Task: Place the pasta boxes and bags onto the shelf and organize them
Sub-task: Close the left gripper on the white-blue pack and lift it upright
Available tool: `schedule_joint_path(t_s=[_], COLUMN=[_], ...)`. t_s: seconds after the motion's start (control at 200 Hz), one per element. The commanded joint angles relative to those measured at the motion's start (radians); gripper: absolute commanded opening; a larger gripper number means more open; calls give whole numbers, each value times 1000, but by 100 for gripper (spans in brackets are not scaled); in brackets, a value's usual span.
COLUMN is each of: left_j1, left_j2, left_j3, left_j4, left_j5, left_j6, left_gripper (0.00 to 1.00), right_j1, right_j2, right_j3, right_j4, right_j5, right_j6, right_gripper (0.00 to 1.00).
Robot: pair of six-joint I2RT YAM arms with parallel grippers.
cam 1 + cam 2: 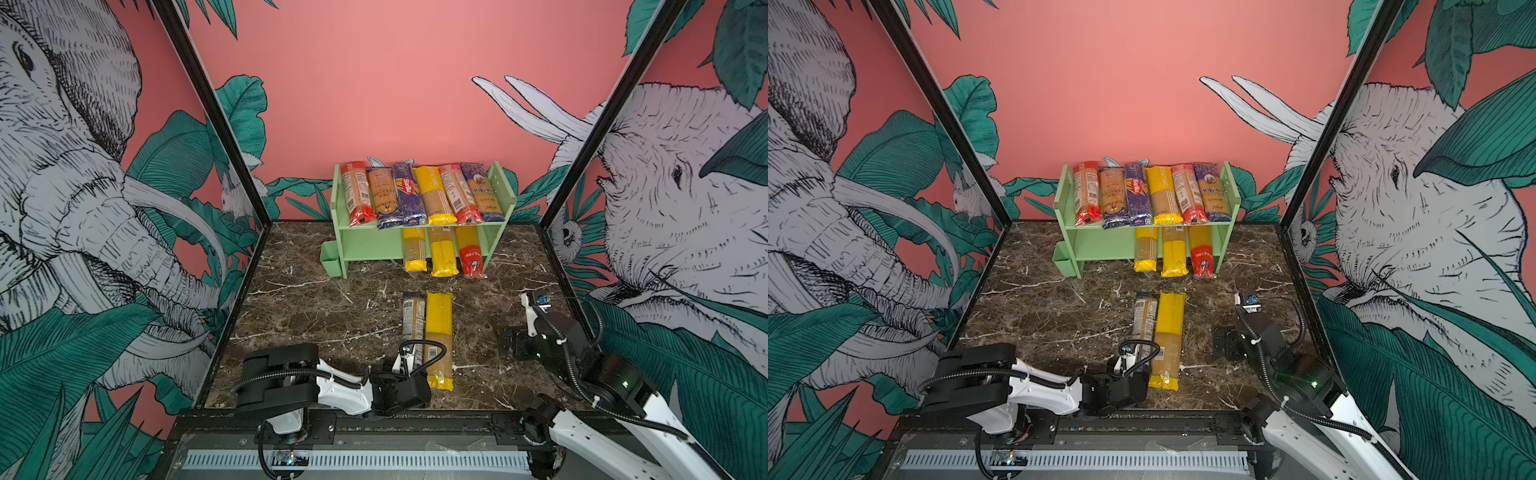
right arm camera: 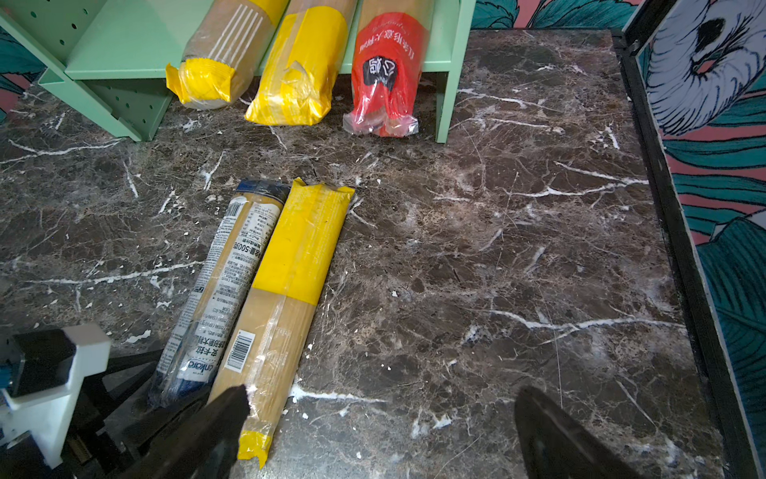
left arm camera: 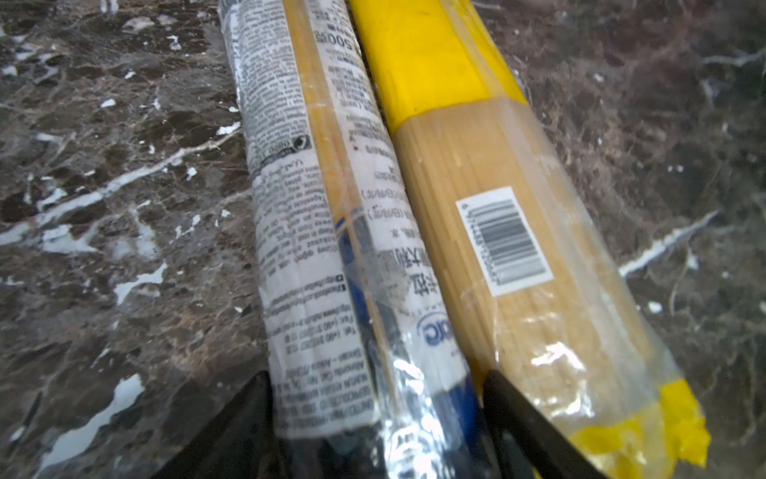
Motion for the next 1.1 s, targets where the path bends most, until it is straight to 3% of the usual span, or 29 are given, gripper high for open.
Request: schedule_joint_path(t_s=[0.0, 0.05, 0.09, 0.185, 0.595, 1.09], left_j1=[27, 32, 33, 33, 32, 32], left_j2=[23, 19, 13, -9, -230, -734], left_j3=[-15, -16, -20, -31, -146, -261], left_j4=[0, -1, -2, -7, -78, -304], left_j5=[45, 49, 48, 45, -19, -166], left_j6=[-40, -38, -37, -33, -44, 66], left_gripper=[55, 42, 24, 0, 0, 0], right_j1=[5, 4, 5, 5, 5, 5], right_j2=[-9, -12, -16, -15, 7, 61], right_j3=[-2, 0, 2, 5, -4, 15], right_j4=[16, 13, 10, 7, 41, 82], right_j5=[-1, -1, 1, 5, -13, -44], right_j6=[4, 4, 3, 1, 1, -4], right_gripper=[99, 99, 99, 99, 99, 99])
